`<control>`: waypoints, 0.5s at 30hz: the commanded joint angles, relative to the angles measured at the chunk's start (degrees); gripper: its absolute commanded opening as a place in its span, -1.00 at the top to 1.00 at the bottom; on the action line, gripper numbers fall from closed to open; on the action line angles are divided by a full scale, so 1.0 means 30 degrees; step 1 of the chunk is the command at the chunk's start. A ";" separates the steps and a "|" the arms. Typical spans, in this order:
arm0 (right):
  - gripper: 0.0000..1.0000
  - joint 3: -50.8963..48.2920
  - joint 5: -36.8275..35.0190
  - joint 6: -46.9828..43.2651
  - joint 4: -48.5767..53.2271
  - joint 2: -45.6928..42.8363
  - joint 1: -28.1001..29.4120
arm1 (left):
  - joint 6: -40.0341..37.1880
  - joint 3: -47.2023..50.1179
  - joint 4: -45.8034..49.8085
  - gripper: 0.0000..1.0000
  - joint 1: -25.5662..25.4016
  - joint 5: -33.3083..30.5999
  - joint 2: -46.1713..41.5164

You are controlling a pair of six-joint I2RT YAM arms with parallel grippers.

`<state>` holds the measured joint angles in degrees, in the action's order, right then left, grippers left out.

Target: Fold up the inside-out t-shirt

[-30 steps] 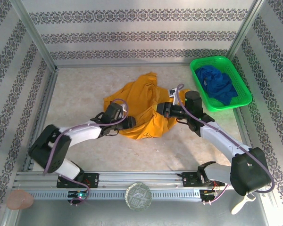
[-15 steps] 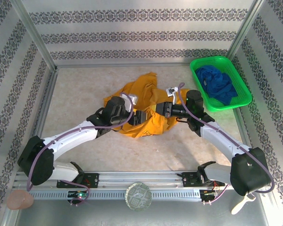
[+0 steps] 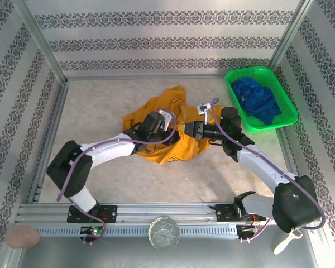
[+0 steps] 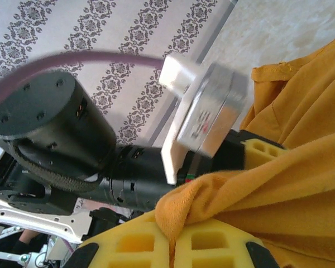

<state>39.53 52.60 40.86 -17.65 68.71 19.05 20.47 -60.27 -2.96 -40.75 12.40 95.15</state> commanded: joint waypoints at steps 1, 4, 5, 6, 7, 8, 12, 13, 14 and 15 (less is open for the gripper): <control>1.00 -0.0694 0.0205 0.0168 -0.0445 -0.0745 -0.1042 | -0.1430 -0.1364 0.0579 1.00 0.0317 0.2315 -0.0034; 1.00 -0.1069 -0.0499 -0.0662 0.0253 -0.0370 -0.2577 | -0.1899 -0.1065 0.1497 1.00 0.1000 0.4875 -0.1534; 1.00 -0.1105 -0.0967 -0.0958 0.0414 0.0058 -0.2951 | -0.1917 -0.0802 0.1683 1.00 0.1328 0.5912 -0.2264; 1.00 -0.1044 -0.1646 -0.1230 0.0679 0.0492 -0.3199 | -0.1861 -0.0647 0.1898 1.00 0.1579 0.6744 -0.2876; 1.00 -0.0936 -0.2444 -0.1512 0.0957 0.1063 -0.3373 | -0.1722 -0.0435 0.2143 1.00 0.1875 0.7633 -0.3559; 0.94 -0.0818 -0.3215 -0.1655 0.0965 0.1705 -0.3419 | -0.1503 -0.0229 0.2213 1.00 0.2177 0.8708 -0.4184; 0.20 0.0273 -0.5217 -0.1201 0.0929 0.3990 -0.3294 | 0.0155 0.0407 0.1358 1.00 0.2815 1.2023 -0.5610; -0.07 0.0525 -0.5499 -0.1015 0.1020 0.4191 -0.3195 | 0.0667 0.0543 0.1043 1.00 0.2829 1.2281 -0.5763; -0.20 0.0646 -0.5749 -0.0896 0.1075 0.4024 -0.3079 | 0.1071 0.0697 0.0776 1.00 0.2832 1.2244 -0.5967; -0.28 0.0730 -0.6231 -0.0820 0.1433 0.3609 -0.2921 | 0.1452 0.0863 0.0529 1.00 0.2832 1.2038 -0.6119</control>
<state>39.05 39.42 38.22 -14.28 81.32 9.61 20.45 -59.16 0.78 -32.49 41.89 77.95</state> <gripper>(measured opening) 0.620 0.055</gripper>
